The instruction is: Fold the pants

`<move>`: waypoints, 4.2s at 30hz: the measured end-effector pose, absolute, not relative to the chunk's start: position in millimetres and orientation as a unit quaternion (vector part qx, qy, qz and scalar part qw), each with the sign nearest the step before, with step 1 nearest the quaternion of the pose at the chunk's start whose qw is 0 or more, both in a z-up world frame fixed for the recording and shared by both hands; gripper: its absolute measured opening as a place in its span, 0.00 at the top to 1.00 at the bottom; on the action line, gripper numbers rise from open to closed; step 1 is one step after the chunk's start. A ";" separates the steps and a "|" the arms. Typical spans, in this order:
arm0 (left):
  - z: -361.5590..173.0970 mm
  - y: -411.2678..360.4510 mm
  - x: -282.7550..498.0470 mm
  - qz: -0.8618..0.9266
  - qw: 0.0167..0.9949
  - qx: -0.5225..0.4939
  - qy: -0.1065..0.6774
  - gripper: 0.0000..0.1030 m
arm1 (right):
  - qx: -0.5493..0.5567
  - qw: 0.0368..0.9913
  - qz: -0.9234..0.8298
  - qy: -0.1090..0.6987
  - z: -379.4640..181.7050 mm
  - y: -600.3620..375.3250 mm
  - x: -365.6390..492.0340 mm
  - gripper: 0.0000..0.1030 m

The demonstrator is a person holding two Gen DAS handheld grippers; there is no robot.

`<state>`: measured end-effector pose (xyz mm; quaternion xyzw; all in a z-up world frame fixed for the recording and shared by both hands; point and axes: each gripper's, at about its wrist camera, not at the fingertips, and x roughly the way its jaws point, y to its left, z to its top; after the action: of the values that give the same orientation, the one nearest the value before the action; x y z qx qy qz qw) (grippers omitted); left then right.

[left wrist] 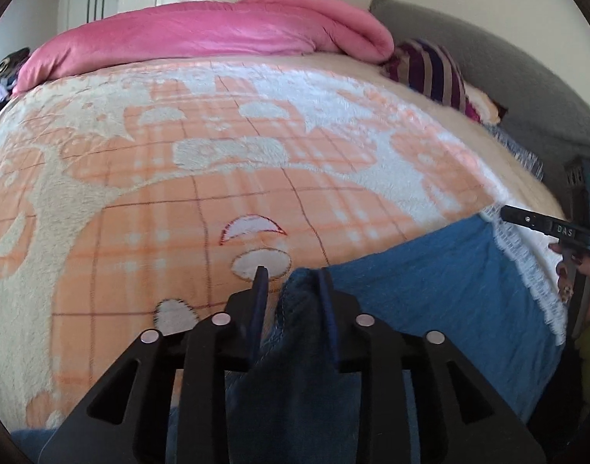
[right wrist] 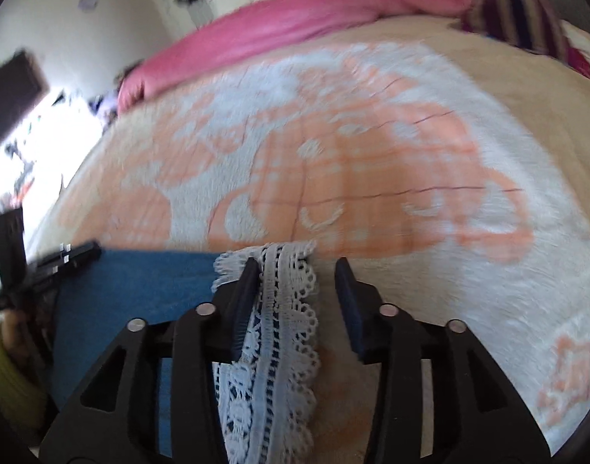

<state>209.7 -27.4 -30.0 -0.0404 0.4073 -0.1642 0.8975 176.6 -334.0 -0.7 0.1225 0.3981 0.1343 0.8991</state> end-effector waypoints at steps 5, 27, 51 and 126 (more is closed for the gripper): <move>-14.2 0.8 183.0 -0.133 0.909 -0.062 0.390 0.62 | 0.169 0.907 0.121 0.365 14.3 -354.4 123.3 0.51; -23.3 46.0 77.5 -0.010 0.916 -0.044 0.399 0.46 | -0.017 0.846 0.170 0.505 -14.7 -292.3 49.1 0.76; 13.5 6.8 71.3 -0.088 0.927 -0.039 0.364 0.24 | -0.059 0.885 0.226 0.403 21.5 -214.6 42.4 0.33; 34.8 -186.3 128.1 -0.262 0.875 0.082 0.398 0.05 | 0.156 0.882 0.129 0.426 -3.8 -320.3 4.3 0.09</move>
<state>128.1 -186.3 34.8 0.0818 0.3983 -0.2623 0.8751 4.3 -320.3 -3.8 0.1560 0.4257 0.1292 0.8819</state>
